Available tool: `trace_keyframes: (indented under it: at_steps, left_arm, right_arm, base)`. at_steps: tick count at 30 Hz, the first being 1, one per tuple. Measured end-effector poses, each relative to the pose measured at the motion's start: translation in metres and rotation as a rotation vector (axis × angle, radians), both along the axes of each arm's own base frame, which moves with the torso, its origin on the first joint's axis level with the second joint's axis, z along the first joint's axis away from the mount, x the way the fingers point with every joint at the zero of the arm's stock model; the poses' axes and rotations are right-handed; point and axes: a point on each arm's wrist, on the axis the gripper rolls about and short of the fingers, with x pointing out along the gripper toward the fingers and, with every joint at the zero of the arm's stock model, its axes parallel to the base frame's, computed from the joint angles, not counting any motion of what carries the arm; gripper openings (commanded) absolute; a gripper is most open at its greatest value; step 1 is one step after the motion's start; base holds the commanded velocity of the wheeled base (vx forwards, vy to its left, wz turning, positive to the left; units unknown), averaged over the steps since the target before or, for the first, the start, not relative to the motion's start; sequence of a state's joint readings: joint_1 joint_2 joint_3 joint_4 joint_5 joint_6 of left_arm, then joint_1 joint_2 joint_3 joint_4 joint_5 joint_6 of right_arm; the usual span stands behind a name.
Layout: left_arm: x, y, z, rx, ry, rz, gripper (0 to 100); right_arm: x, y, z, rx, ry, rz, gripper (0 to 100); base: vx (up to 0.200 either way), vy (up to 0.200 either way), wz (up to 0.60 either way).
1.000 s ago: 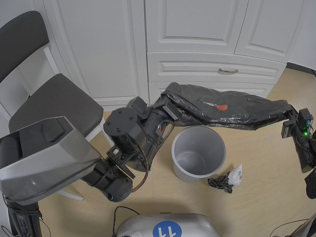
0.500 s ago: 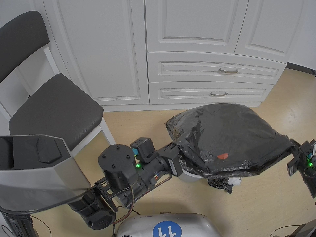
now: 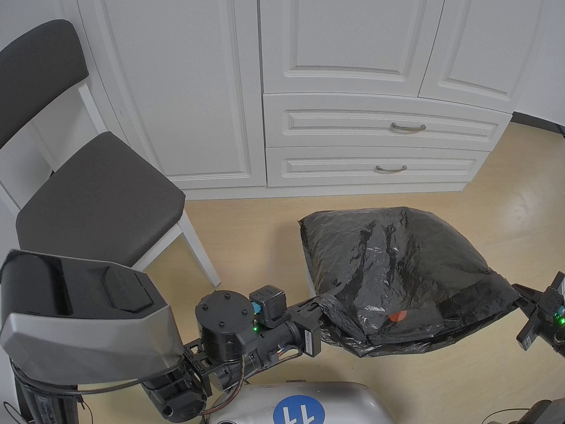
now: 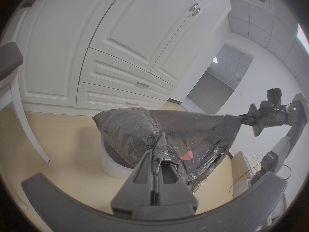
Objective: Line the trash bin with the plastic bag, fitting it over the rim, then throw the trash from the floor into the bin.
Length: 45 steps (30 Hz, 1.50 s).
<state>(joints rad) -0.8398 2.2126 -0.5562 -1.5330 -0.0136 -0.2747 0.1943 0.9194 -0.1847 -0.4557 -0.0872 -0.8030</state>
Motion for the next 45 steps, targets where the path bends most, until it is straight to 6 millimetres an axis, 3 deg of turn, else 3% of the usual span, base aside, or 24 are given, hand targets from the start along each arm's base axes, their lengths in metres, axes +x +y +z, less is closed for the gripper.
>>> trace_keyframes:
  at_steps: [9,22,32,45]
  left_arm:
    - [0.011,-0.010,-0.006,-0.008,-0.017,0.064,0]
    - [0.012,-0.008,0.037,-0.135,-0.083,0.103,0]
    - [0.007,-0.007,0.052,-0.175,-0.100,0.094,0]
    - [0.003,-0.013,0.049,-0.181,-0.086,0.082,0]
  right_arm:
    - [0.000,0.016,0.005,0.061,0.005,0.139,0]
    - [0.024,0.034,-0.011,0.109,0.141,0.119,0]
    - [0.045,0.080,-0.010,0.383,0.046,-0.021,0]
    - [0.060,0.118,-0.027,0.511,0.063,0.020,0]
  base:
    - [0.000,0.000,0.00]
    - [0.000,0.000,0.00]
    - [0.000,0.000,0.00]
    - [0.000,0.000,0.00]
